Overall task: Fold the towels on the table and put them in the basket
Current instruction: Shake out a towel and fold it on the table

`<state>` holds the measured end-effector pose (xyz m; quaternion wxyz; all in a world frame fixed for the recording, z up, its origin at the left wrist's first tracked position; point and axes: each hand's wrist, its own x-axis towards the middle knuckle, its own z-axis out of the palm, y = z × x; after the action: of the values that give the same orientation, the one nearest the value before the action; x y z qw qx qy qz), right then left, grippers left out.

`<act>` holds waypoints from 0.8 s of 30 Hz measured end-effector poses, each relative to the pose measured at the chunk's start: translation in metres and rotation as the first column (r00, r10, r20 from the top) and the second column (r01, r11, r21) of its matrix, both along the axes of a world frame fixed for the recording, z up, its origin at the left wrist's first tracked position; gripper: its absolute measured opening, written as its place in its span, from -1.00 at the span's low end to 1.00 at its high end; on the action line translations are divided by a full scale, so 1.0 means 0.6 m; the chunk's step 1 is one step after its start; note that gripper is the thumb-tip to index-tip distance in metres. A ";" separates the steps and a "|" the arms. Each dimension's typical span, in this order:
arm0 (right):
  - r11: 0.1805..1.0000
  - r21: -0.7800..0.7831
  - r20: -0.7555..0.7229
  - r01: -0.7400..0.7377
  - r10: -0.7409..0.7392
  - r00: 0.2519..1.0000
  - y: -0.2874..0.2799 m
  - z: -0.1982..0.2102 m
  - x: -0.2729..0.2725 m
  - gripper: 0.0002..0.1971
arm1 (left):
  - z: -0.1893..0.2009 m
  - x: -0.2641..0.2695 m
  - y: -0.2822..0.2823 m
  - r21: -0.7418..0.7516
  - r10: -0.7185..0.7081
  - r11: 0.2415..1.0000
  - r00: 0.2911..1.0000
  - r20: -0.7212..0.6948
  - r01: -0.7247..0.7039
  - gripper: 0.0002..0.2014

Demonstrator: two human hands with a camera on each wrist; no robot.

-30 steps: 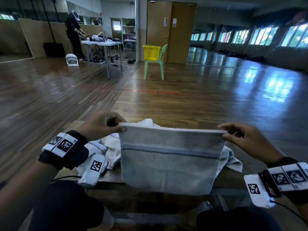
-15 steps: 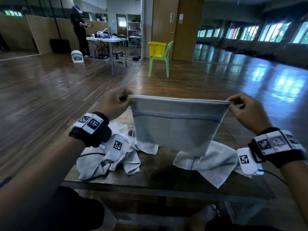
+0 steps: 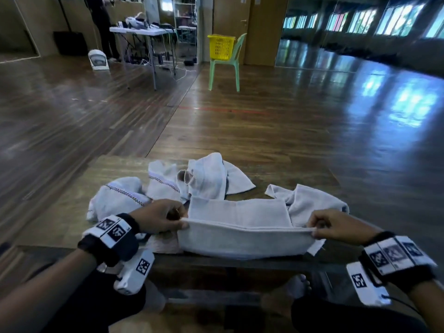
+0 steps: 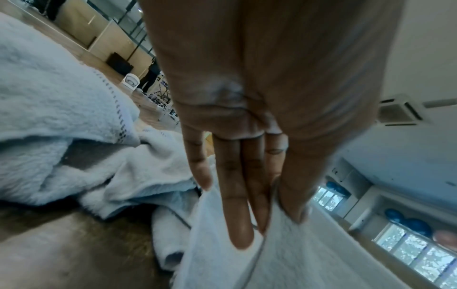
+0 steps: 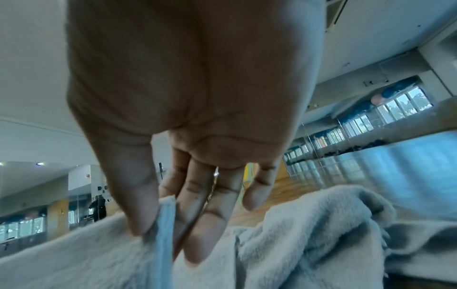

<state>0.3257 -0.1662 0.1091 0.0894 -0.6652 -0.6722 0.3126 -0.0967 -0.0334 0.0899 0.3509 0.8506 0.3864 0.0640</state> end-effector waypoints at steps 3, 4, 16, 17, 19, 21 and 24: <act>0.999 0.006 -0.060 0.046 -0.045 0.997 0.021 -0.032 -0.001 -0.93 | -0.025 0.009 0.017 0.084 0.002 0.996 0.995 -0.098 0.006 -0.87; 0.997 0.031 -0.080 0.066 -0.063 0.995 0.030 -0.040 0.001 -0.92 | -0.032 0.013 0.024 0.108 0.021 0.994 0.993 -0.114 -0.009 -0.87; 0.980 0.169 0.054 0.103 -0.114 0.992 0.178 -0.103 -0.002 -0.89 | -0.097 0.082 0.126 0.290 0.155 0.952 0.969 -0.190 -0.096 -0.89; 0.979 0.167 0.060 0.120 -0.132 0.990 0.190 -0.105 0.001 -0.90 | -0.097 0.083 0.134 0.291 0.157 0.952 0.969 -0.191 -0.097 -0.87; 0.973 0.162 0.097 0.163 -0.180 0.979 0.212 -0.111 0.012 -0.92 | -0.097 0.081 0.150 0.275 0.168 0.954 0.973 -0.157 -0.121 -0.85; 0.972 0.141 0.154 0.189 -0.211 0.965 0.230 -0.116 0.023 -0.94 | -0.094 0.076 0.164 0.245 0.192 0.955 0.977 -0.091 -0.165 -0.85; 0.975 0.091 0.181 0.205 -0.218 0.959 0.245 -0.133 0.032 -0.88 | -0.092 0.073 0.176 0.213 0.167 0.967 0.981 -0.102 -0.143 -0.86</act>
<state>0.3452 -0.0193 0.0292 0.0815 -0.7563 -0.6135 0.2122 -0.0528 0.0720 0.0346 0.2316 0.8517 0.4633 0.0799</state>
